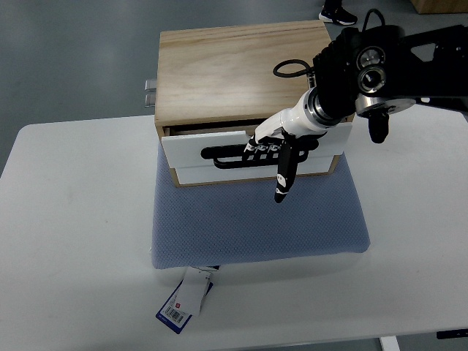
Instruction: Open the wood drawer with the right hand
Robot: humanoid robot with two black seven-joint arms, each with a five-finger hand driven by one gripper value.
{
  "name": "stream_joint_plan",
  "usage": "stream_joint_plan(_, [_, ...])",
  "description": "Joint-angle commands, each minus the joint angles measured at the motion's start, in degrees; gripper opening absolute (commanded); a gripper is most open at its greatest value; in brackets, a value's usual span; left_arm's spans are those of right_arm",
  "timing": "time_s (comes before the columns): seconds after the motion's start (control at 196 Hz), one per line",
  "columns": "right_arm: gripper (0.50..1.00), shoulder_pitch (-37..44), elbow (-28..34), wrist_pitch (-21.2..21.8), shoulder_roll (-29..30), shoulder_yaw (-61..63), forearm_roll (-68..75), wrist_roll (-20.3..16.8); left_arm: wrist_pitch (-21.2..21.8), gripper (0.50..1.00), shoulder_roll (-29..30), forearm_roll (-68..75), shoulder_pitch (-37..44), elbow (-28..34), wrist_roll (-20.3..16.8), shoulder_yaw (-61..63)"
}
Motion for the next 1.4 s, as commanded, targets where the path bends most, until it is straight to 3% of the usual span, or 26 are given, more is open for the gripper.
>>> stream_joint_plan(0.0, [0.940, 0.04, 1.19, 0.82, -0.81, 0.52, 1.18, 0.00, 0.01, 1.000, 0.00, 0.01, 0.00, 0.00, 0.07, 0.06])
stream_joint_plan(0.907, [0.940, 3.73, 10.50, 11.11, -10.13, 4.38, 11.28, 0.00, 0.01, 1.000, 0.00, 0.01, 0.00, 0.00, 0.07, 0.06])
stream_joint_plan(1.34, [0.942, 7.33, 9.19, 11.37, -17.16, 16.16, 15.15, 0.00, 0.10, 1.000, 0.00, 0.01, 0.00, 0.00, -0.02, -0.03])
stream_joint_plan(1.396, [0.944, 6.54, 4.71, 10.84, -20.14, 20.47, 15.06, 0.00, 0.10, 1.000, 0.00, 0.01, 0.00, 0.00, -0.02, -0.03])
